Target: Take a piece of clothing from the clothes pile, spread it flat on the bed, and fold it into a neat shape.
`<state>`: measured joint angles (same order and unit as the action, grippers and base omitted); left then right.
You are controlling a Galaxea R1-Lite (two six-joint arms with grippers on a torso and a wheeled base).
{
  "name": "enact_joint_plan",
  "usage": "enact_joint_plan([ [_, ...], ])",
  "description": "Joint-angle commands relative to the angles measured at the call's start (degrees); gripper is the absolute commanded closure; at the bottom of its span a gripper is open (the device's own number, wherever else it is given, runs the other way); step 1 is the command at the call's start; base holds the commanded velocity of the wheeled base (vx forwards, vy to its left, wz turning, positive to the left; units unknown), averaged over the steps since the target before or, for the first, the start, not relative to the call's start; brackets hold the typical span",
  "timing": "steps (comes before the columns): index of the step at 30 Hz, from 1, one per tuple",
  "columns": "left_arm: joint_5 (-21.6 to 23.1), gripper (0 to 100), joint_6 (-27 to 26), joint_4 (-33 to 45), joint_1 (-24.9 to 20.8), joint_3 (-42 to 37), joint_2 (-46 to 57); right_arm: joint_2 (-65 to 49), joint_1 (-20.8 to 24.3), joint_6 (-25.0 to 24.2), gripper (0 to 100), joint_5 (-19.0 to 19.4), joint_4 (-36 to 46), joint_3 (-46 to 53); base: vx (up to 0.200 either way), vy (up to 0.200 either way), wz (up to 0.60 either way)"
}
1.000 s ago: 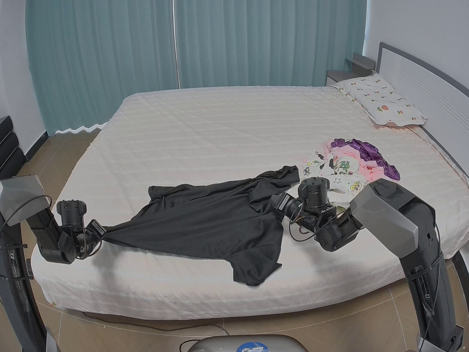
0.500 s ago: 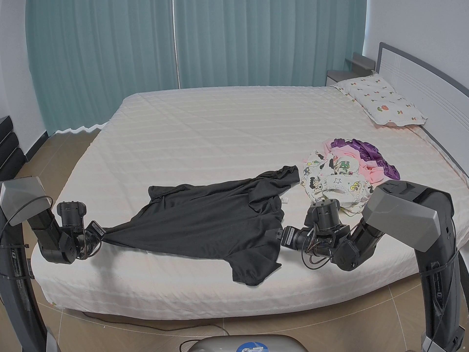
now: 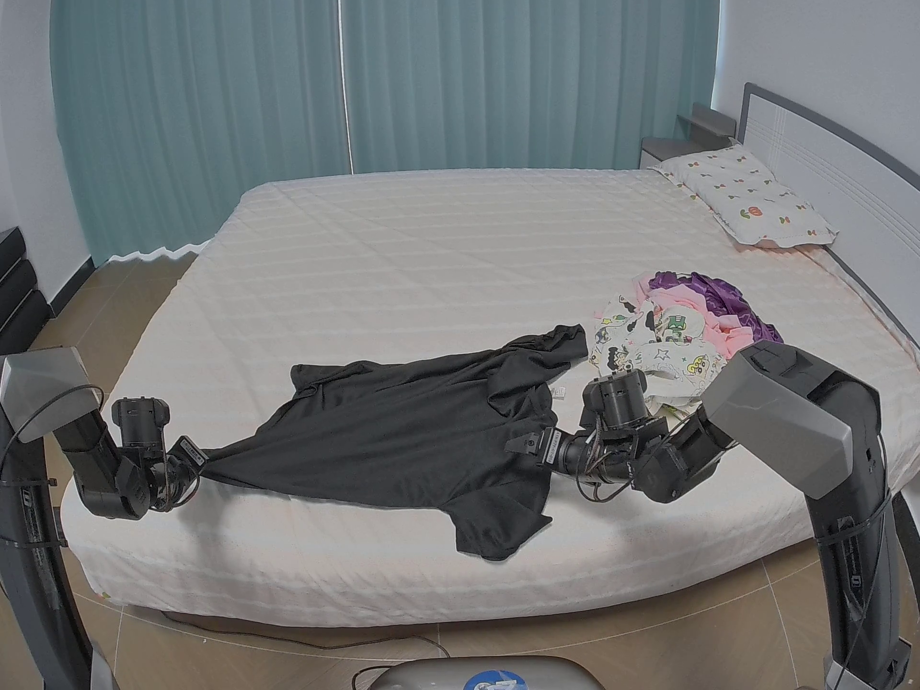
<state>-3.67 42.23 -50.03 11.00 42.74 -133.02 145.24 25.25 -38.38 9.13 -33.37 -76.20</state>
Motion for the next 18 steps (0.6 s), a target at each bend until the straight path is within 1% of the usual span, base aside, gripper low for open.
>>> enact_joint_plan([
  [1,0.1,100,0.0,-0.2,-0.2,-0.6,0.1,5.3,2.2,-0.8,100,-3.5,3.9,-5.6,0.0,0.0,0.0],
  [8,0.2,100,0.0,-0.1,-0.3,-0.6,0.0,5.1,1.4,-1.1,100,-5.7,4.0,-5.8,0.0,0.0,0.0],
  [10,0.3,100,0.0,-0.1,-0.3,-0.7,0.0,5.1,1.3,-2.0,100,-7.5,3.8,-5.8,0.0,0.0,0.0],
  [11,0.3,100,0.0,-0.1,-0.3,-0.7,0.0,5.1,1.3,-2.0,100,-7.5,3.8,-5.8,0.0,0.0,0.0],
  [12,0.3,100,0.0,0.0,-0.3,-1.1,0.1,4.2,1.1,-2.4,100,-8.8,3.7,-4.9,0.0,0.0,0.0],
  [13,0.3,100,0.0,0.0,-0.3,-1.5,0.2,3.2,0.8,-2.5,100,-9.1,3.7,-4.3,0.0,0.0,0.0],
  [17,1.6,100,-0.1,0.3,-1.2,-3.4,2.0,-2.9,-1.1,-2.4,100,-9.1,3.7,1.8,0.0,0.0,0.0],
  [18,1.6,100,-0.1,0.3,-1.2,-3.4,2.0,-2.9,-1.1,-2.4,100,-9.1,3.7,1.8,0.0,0.0,0.0],
])
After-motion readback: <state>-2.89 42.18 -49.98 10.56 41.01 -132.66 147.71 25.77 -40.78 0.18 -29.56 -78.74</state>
